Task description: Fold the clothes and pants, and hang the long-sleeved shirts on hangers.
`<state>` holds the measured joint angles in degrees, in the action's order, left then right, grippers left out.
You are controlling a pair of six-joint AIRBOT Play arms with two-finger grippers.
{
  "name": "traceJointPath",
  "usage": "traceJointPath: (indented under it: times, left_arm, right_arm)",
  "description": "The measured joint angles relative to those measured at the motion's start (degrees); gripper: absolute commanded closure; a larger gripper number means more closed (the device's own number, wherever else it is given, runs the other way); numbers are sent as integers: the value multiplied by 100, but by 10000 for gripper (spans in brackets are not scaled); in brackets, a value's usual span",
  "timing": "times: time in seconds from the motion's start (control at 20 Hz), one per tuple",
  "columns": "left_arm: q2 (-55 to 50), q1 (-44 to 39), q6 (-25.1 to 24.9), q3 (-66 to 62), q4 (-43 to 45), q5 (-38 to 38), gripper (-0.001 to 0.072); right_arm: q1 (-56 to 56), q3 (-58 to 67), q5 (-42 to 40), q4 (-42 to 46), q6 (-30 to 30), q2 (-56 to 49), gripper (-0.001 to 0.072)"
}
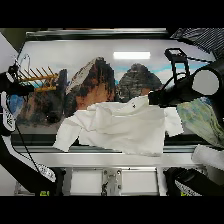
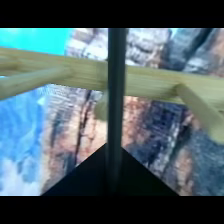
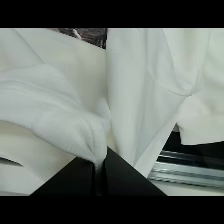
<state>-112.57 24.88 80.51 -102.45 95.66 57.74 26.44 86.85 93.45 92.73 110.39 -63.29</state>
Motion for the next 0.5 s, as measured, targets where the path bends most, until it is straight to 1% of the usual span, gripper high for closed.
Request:
traceJointPath:
  times: [0.25,0.5]
  left_arm:
    - [837,-131,-59,0,33,509,698]
    - [1633,-629,-407,0,13,1257,697]
  right_arm:
    - [0,0,2,-2,0,2,688]
    - [2,0,2,-2,0,0,688]
